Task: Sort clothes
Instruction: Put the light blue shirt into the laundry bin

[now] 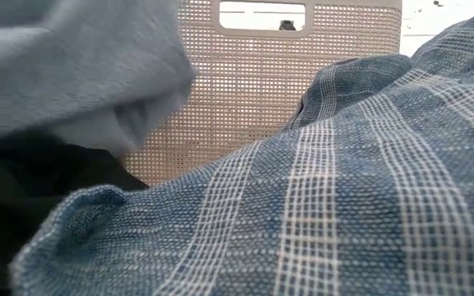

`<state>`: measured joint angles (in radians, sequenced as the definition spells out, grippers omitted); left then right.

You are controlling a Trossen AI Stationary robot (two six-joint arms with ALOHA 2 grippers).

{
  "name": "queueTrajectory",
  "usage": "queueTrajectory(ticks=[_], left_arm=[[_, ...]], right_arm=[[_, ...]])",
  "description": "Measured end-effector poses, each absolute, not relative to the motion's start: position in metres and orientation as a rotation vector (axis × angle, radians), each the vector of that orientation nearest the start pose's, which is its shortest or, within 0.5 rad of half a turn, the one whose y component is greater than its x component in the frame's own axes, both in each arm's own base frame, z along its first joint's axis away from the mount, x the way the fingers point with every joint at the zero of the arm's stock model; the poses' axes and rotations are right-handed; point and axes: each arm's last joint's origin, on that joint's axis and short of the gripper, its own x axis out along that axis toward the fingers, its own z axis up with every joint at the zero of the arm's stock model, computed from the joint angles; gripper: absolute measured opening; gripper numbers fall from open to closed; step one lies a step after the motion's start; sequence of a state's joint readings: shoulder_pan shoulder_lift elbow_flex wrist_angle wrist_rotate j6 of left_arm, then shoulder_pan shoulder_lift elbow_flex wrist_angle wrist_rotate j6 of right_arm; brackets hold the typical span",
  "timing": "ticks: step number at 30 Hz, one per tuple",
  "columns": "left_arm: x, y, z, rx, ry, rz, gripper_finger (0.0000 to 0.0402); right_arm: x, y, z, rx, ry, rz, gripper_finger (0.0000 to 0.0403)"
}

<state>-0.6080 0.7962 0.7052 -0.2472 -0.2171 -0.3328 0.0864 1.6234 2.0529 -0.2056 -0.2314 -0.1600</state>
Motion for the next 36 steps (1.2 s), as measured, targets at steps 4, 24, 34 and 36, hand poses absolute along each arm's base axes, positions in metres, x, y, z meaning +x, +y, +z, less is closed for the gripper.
queueTrajectory(ticks=[4, 24, 34, 36], left_arm=[[0.135, -0.096, 0.324, -0.168, 0.274, -0.399, 0.0003], [0.122, -0.086, 0.400, -0.004, 0.027, -0.216, 0.0001], [0.137, -0.089, 0.384, 0.002, 0.152, -0.135, 0.0000], [0.138, -0.089, 0.383, 0.006, 0.159, -0.130, 0.0000]], right_arm=[[0.324, 0.035, 0.541, -0.173, -0.209, 0.301, 0.0000], [0.442, 0.032, 0.434, -0.053, 0.062, 0.403, 0.0001], [0.478, 0.036, 0.389, -0.007, 0.117, 0.415, 0.0041], [0.481, 0.037, 0.384, -0.010, 0.128, 0.426, 0.0055]])
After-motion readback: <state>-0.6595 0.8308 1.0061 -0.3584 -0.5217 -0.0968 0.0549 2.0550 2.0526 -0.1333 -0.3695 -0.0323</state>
